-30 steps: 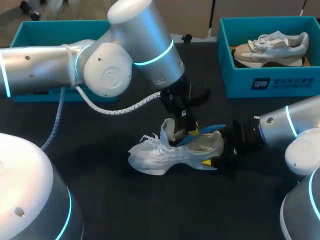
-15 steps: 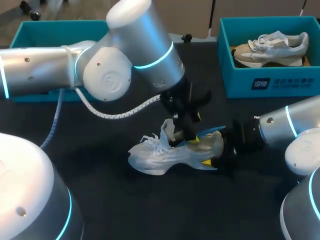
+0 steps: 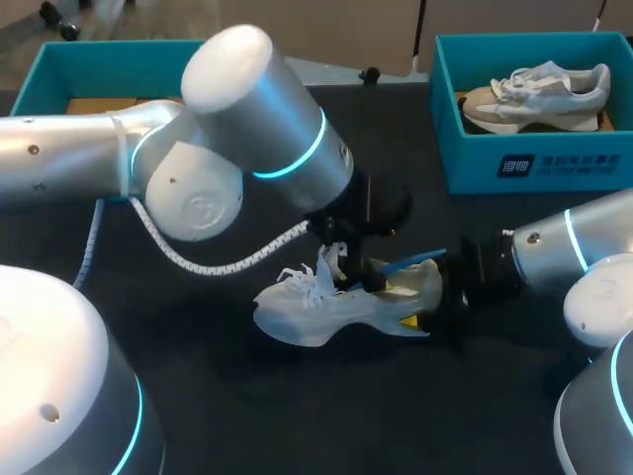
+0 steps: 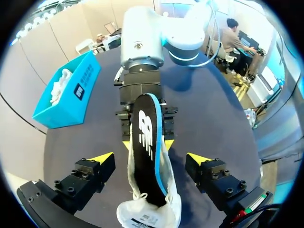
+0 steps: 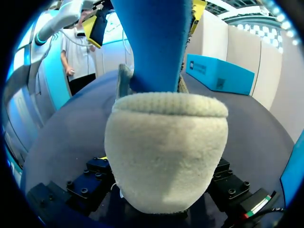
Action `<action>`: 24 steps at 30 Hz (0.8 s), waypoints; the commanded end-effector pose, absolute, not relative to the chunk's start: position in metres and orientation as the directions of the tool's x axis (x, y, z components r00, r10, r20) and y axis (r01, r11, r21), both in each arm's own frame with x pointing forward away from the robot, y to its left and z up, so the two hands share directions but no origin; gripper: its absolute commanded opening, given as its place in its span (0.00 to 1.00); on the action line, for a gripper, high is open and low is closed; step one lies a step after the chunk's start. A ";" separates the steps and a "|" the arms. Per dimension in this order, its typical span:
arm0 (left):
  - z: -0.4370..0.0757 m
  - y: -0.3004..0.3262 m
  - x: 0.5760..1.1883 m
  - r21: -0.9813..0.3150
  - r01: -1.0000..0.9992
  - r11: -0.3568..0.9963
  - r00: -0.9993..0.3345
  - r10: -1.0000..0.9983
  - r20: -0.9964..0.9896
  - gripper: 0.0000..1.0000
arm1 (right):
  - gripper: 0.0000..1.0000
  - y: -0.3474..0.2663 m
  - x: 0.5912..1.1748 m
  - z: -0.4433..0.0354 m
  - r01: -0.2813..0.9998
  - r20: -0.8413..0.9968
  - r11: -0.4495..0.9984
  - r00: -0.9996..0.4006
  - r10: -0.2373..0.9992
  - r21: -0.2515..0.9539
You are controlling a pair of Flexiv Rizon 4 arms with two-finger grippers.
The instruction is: Take the shoe out of the shoebox, open the shoe tongue, remove and reinsert the insole, then place the shoe into the shoebox
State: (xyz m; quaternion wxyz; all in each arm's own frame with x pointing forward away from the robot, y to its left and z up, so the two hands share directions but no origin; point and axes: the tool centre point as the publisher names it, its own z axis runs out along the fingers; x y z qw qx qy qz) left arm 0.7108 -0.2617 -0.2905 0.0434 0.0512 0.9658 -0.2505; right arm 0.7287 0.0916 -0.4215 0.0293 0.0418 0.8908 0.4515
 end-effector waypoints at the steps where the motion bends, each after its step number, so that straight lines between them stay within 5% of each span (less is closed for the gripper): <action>1: -0.296 -0.264 0.710 -0.488 0.116 0.865 -0.989 0.057 -0.134 0.92 | 0.00 0.090 0.730 -0.424 0.048 -0.015 0.591 -0.995 0.102 0.805; 11: -0.308 -0.273 0.710 -0.512 0.097 0.854 -0.985 0.007 -0.174 0.65 | 0.00 0.090 0.730 -0.424 0.048 -0.015 0.591 -0.995 0.102 0.805; 21: -0.324 -0.283 0.712 -0.520 0.060 0.852 -0.986 -0.029 -0.162 0.60 | 0.00 0.090 0.730 -0.424 0.048 -0.015 0.591 -0.995 0.102 0.805; 24: -0.325 -0.284 0.713 -0.518 0.059 0.853 -0.987 -0.029 -0.161 0.49 | 0.00 0.090 0.730 -0.424 0.048 -0.015 0.591 -0.995 0.102 0.805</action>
